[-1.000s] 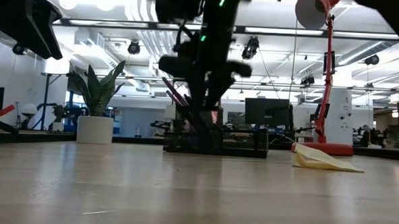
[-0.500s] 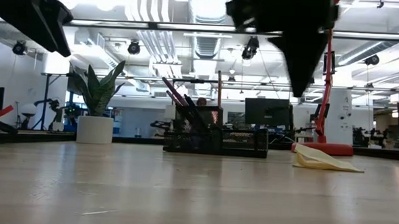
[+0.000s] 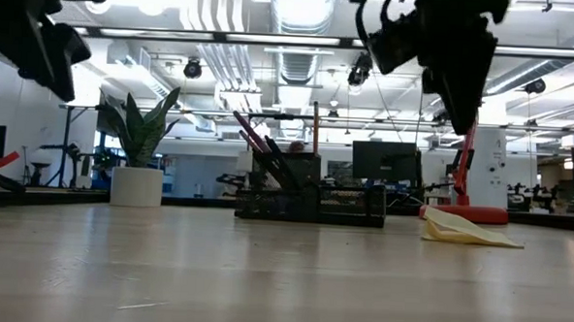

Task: Pick and place office supplies into organizer
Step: Put the yellow sticky note into the desk organizer

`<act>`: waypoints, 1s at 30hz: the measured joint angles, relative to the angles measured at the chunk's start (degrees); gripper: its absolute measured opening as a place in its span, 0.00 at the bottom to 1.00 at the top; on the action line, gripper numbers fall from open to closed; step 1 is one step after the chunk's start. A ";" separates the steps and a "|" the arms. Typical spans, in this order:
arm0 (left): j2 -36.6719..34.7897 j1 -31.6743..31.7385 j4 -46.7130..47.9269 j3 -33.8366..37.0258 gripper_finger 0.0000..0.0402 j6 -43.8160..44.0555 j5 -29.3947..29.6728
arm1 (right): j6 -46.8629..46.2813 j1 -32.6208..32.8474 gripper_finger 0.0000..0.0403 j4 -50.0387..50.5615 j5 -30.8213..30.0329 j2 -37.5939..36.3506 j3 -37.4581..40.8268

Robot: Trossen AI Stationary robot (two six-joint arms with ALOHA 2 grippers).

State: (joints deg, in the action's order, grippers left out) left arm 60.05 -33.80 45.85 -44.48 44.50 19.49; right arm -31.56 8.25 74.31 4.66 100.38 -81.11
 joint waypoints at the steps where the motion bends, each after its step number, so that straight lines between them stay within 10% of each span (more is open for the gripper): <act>1: 0.00 0.02 -1.17 0.62 0.45 0.19 -1.09 | 1.91 -0.70 0.38 -0.85 0.12 -0.59 1.29; 30: 0.39 5.35 -9.71 8.04 0.45 10.73 -5.51 | 32.06 -8.80 0.38 -18.26 5.83 6.35 13.37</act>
State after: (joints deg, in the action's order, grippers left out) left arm 60.45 -28.45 36.14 -36.45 55.23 13.98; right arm 0.50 -0.55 56.05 10.49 106.73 -67.73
